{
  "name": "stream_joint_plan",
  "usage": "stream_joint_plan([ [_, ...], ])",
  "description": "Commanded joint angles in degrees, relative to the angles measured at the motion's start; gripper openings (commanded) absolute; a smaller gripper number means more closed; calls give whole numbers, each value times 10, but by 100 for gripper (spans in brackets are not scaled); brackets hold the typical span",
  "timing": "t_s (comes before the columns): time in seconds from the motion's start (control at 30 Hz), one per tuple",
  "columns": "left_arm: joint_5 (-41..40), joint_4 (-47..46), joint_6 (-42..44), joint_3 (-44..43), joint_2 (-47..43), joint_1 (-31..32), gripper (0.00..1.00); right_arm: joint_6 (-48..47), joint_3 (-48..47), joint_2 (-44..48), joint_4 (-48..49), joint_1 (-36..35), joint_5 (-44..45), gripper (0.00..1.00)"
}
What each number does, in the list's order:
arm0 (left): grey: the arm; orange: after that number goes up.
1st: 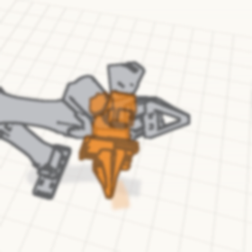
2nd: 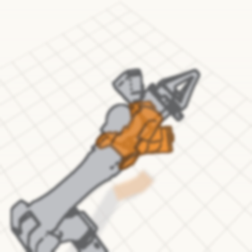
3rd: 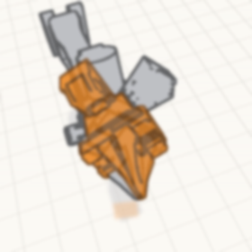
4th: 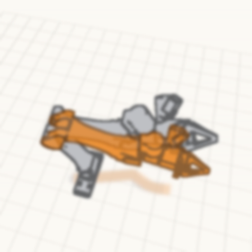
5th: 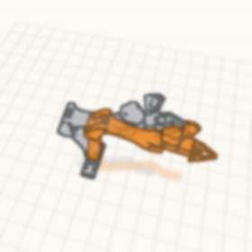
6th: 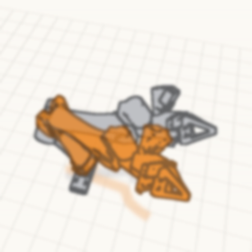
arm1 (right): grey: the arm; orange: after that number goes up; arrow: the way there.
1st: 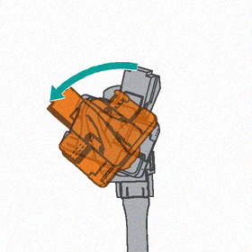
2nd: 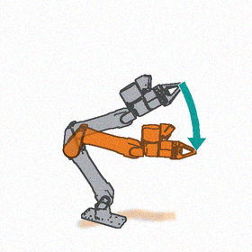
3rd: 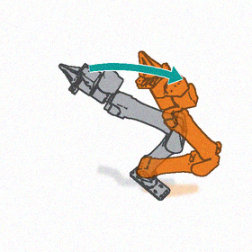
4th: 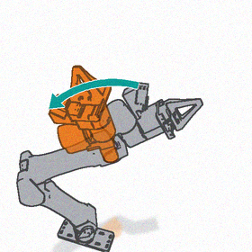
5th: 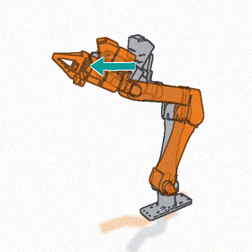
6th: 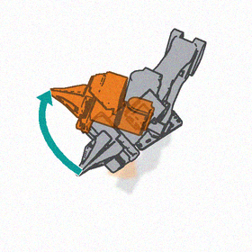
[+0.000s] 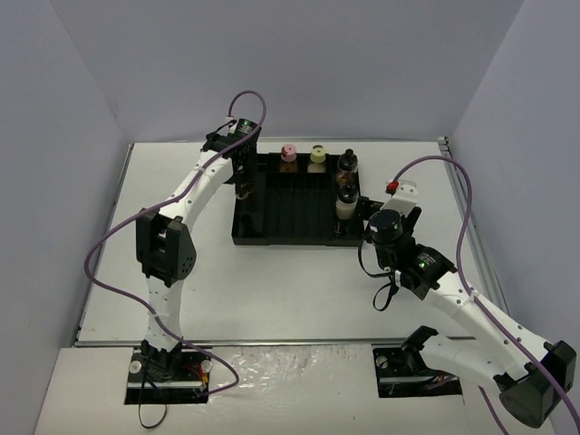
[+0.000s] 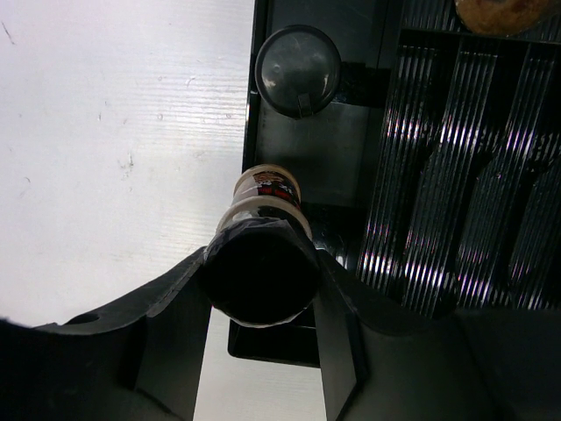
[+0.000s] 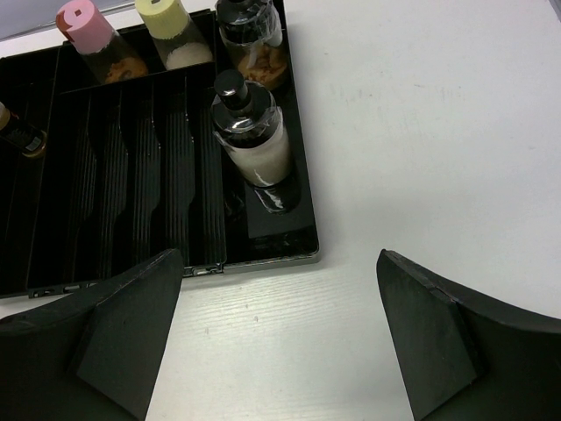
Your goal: Organize the condiment bottles
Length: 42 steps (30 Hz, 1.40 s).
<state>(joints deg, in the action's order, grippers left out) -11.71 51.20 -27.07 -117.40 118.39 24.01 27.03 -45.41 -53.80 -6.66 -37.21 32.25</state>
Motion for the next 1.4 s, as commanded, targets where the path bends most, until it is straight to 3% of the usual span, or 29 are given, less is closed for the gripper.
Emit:
stream_joint_plan([
  [0.0, 11, -39, 5, -5, -20, 4, 0, 9, -12, -4, 33, -3, 27, 89],
  [1.23, 47, -123, -11, 66, 37, -6, 0, 4, -3, -1, 32, -1, 32, 90],
  [1.33, 45, -124, -12, 70, 31, -5, 6, 4, -3, -1, 32, -2, 32, 90],
  [1.37, 44, -125, -12, 71, 29, -5, 14, 4, -3, 0, 33, -2, 32, 90],
])
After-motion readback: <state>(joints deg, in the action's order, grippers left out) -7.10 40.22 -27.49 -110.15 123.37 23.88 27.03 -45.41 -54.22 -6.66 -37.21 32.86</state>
